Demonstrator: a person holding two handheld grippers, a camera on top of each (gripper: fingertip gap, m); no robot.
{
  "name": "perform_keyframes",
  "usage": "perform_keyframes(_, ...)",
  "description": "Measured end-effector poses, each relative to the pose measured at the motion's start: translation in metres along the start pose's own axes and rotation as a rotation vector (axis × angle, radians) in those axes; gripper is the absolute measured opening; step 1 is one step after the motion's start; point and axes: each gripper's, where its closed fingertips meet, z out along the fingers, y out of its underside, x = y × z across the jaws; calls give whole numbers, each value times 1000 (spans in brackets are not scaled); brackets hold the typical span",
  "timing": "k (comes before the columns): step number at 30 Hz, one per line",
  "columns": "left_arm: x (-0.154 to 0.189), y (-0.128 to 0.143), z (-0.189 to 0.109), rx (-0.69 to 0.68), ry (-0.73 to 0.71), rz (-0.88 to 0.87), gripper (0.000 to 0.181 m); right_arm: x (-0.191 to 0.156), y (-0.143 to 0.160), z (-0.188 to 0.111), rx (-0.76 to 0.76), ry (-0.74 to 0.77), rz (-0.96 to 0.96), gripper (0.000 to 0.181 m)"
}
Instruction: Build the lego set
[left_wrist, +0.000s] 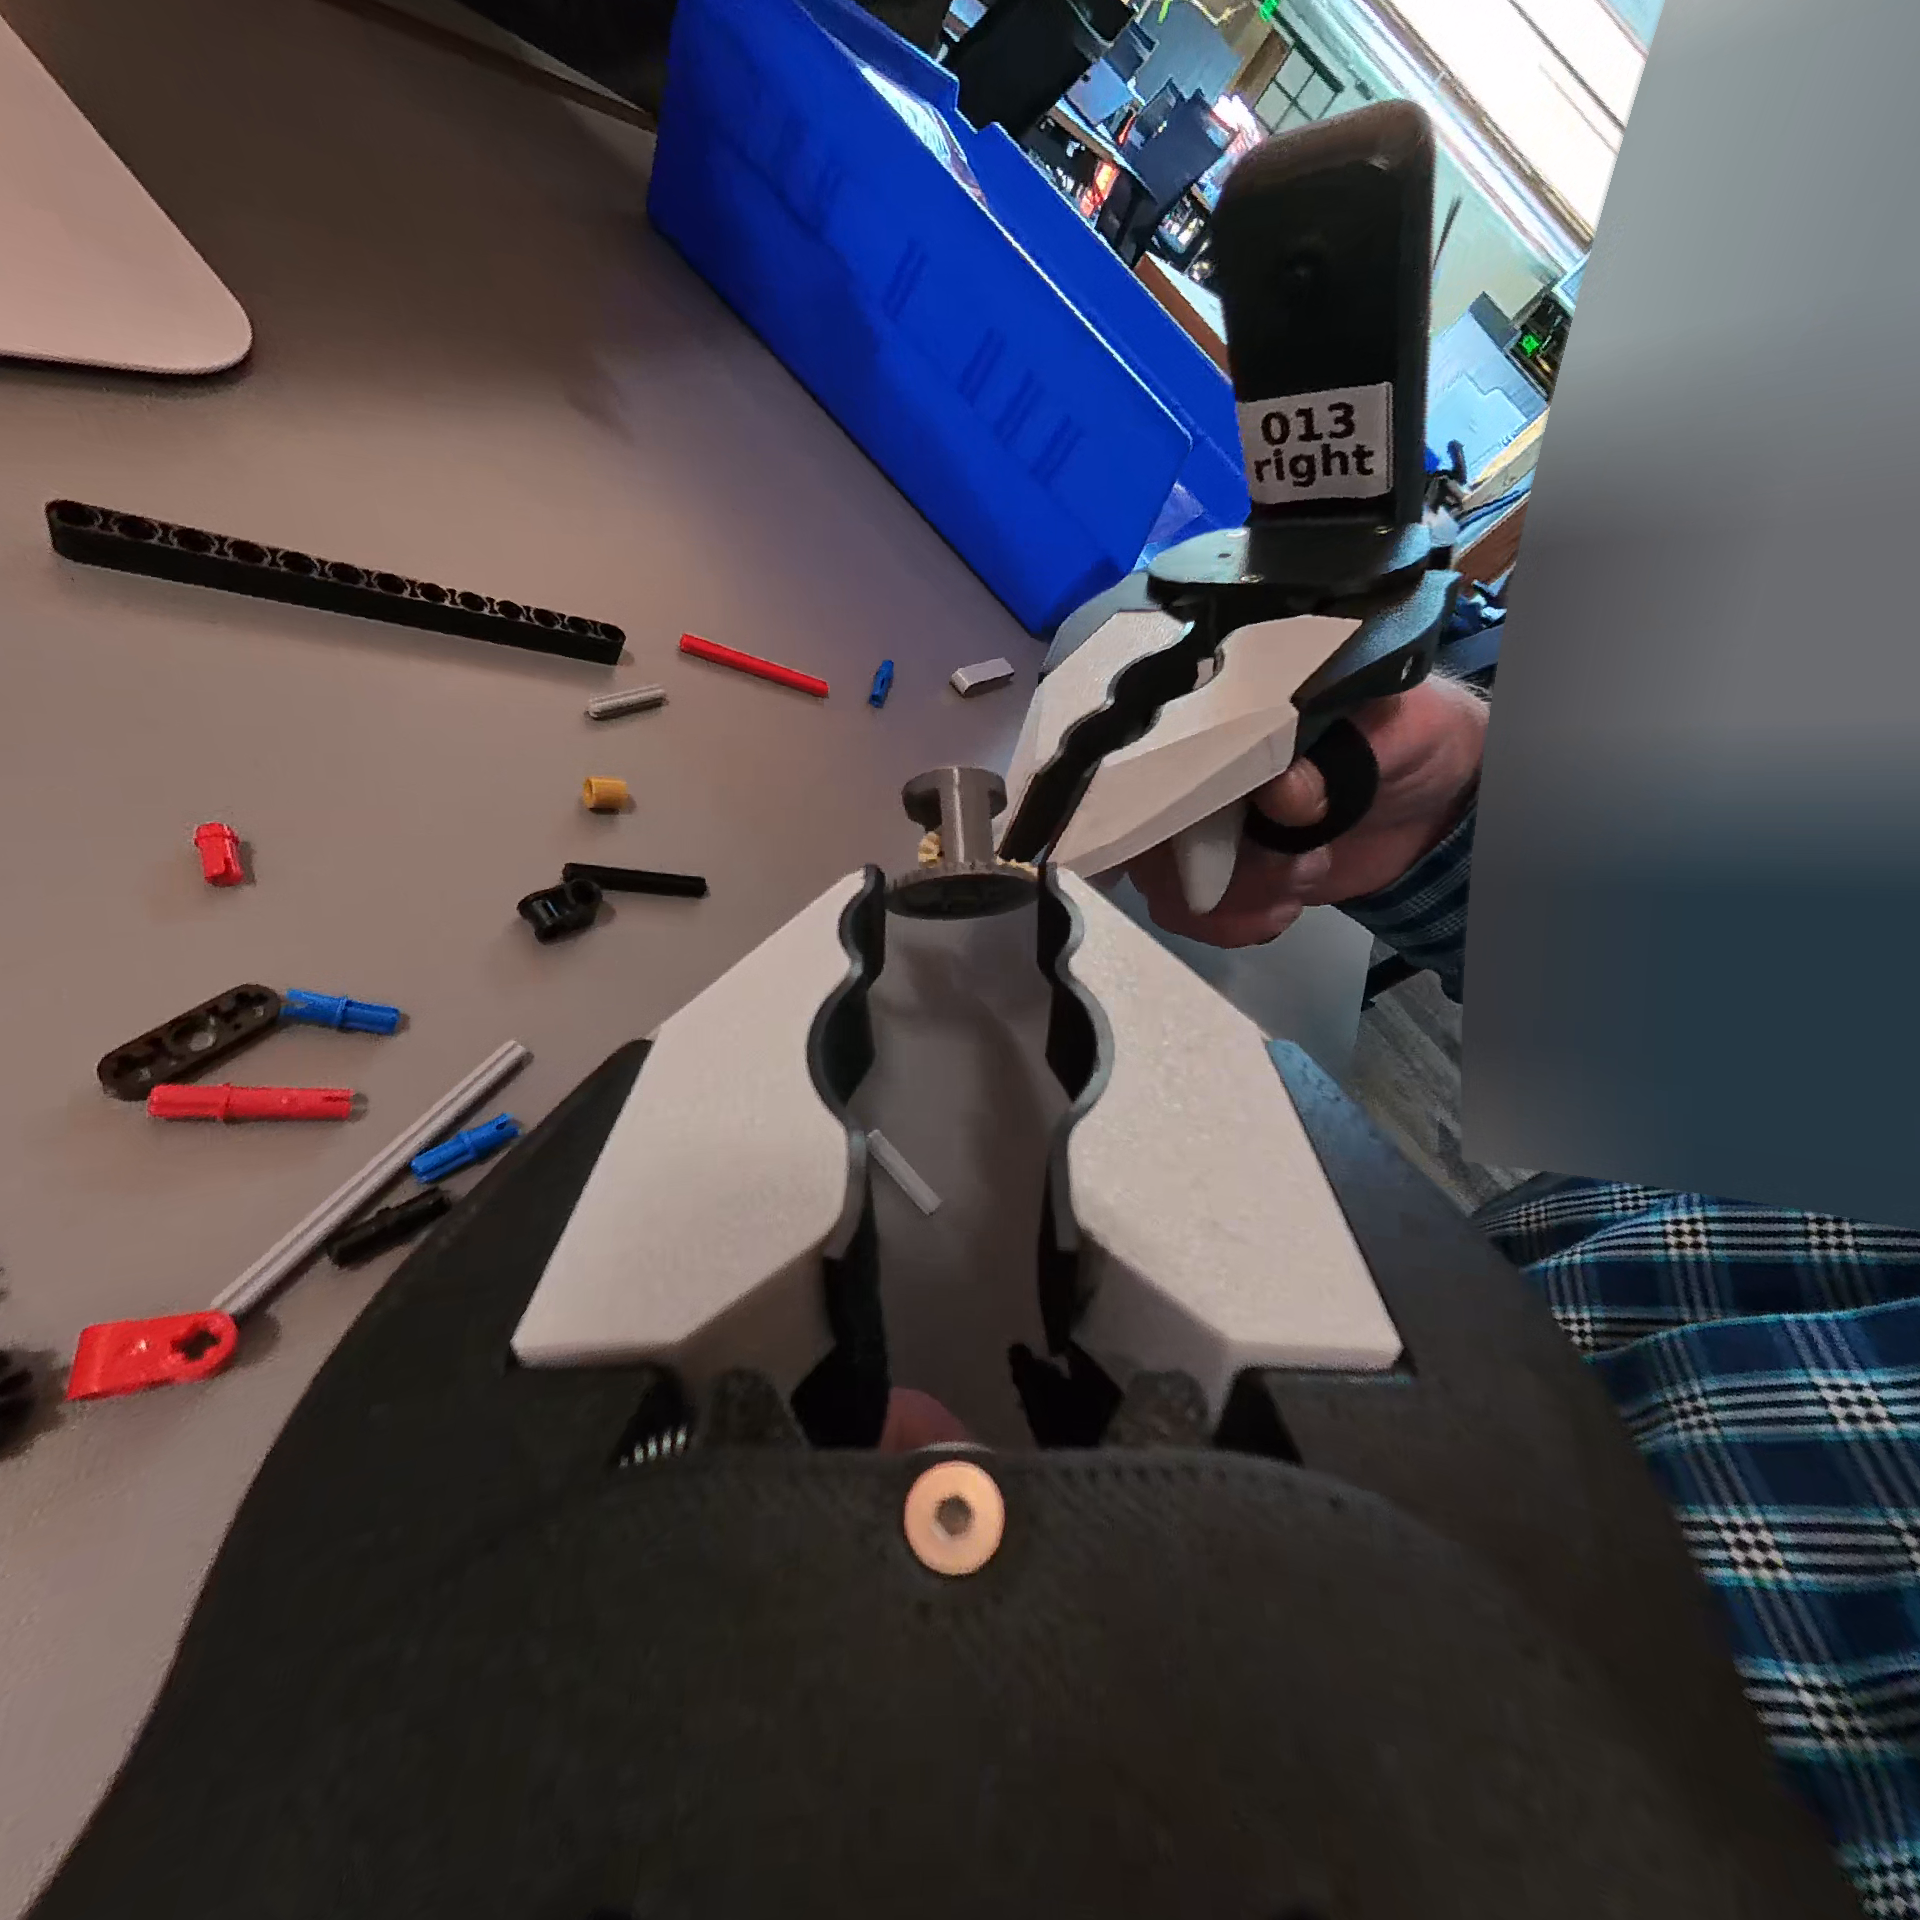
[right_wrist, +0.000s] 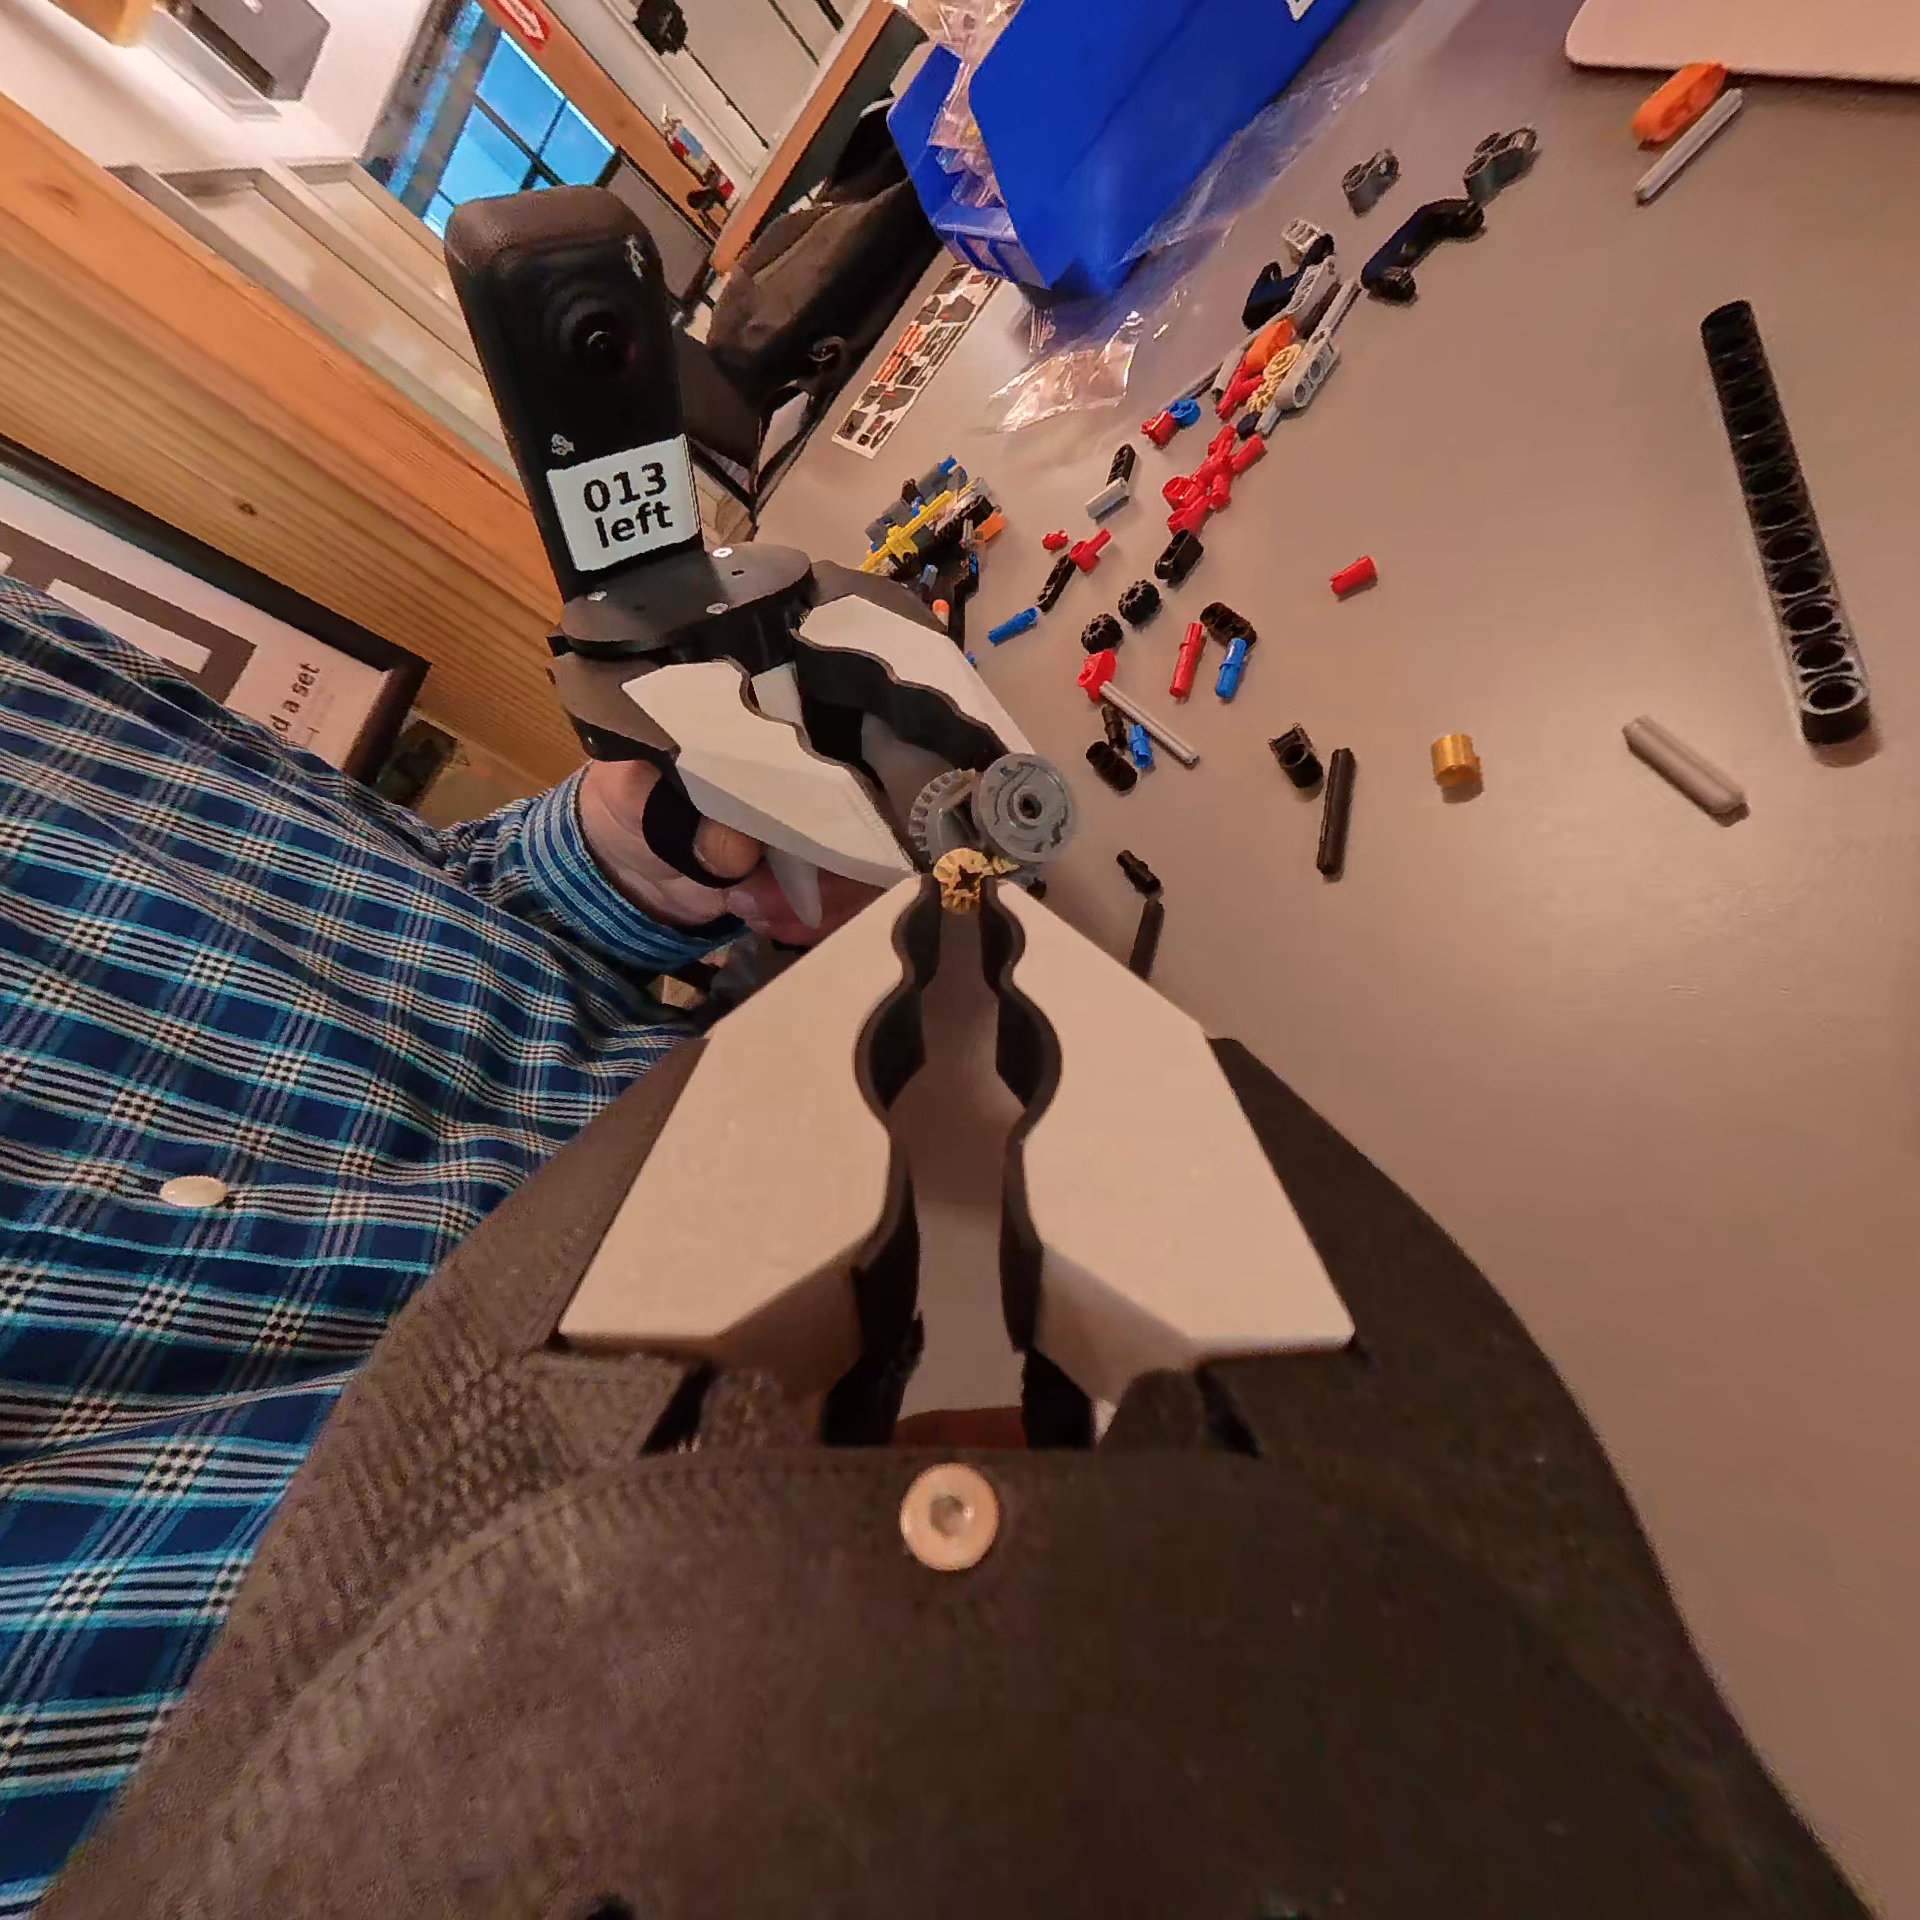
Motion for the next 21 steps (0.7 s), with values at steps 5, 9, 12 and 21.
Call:
perform_keyframes(5, 1, 0, 0, 3, 6, 6, 27, -2, -1, 0, 25, -38, 69, 5)
perform_keyframes(9, 2, 1, 0, -1, 6, 15, 27, -1, -1, -1, 41, -56, 111, 6)
perform_keyframes(12, 2, 1, 0, -2, 5, 24, 27, -1, -1, -1, 44, -60, 128, 6)
perform_keyframes(21, 1, 2, 1, -13, -6, 48, 27, 0, 0, 0, 34, -59, 175, 5)
